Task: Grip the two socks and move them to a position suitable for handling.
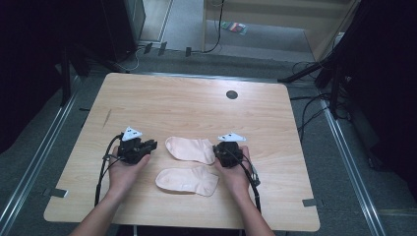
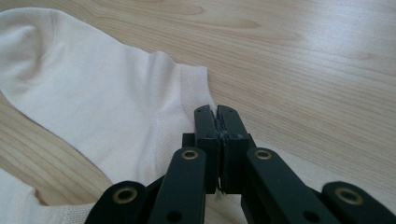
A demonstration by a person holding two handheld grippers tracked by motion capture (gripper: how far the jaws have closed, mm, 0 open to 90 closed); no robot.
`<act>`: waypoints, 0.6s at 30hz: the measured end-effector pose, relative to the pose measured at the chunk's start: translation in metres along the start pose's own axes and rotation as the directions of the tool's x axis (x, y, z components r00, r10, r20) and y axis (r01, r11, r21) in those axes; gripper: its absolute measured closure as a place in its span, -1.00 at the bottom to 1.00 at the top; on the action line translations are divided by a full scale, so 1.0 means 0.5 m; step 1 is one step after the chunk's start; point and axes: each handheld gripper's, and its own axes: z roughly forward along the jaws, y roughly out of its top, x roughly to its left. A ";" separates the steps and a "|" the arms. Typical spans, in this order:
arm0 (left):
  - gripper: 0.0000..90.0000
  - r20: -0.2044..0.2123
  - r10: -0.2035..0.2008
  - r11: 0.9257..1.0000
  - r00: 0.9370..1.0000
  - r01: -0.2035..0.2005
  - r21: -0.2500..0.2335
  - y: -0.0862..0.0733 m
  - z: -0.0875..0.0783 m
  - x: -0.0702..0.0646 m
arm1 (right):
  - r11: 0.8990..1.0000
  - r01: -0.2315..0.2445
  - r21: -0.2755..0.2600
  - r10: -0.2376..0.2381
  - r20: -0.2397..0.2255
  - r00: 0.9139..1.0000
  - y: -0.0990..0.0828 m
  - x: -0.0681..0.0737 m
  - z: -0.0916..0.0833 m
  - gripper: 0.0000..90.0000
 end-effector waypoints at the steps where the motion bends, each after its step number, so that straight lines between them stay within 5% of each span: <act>1: 0.57 0.017 -0.034 0.999 0.999 0.034 -0.003 0.004 0.004 -0.001 | 1.000 -0.002 -0.003 0.002 -0.004 1.000 0.000 0.000 -0.001 0.99; 6: 0.37 0.030 -0.083 0.994 0.996 0.084 -0.064 0.021 0.012 -0.010 | 1.000 -0.003 -0.008 0.003 -0.007 1.000 0.001 0.001 -0.002 0.98; 12: 0.21 0.049 -0.062 0.998 0.997 0.063 -0.023 0.037 0.039 -0.036 | 1.000 -0.003 -0.012 0.003 -0.008 1.000 -0.001 0.001 -0.002 0.98; 15: 0.44 0.011 -0.017 0.999 1.000 0.016 0.044 0.035 0.057 -0.044 | 1.000 -0.006 -0.022 0.006 -0.017 1.000 -0.001 0.001 -0.004 0.98; 18: 0.94 0.008 0.011 0.997 1.000 -0.011 0.071 0.032 0.059 -0.042 | 0.999 -0.010 -0.030 0.009 -0.019 1.000 -0.002 0.001 -0.007 0.98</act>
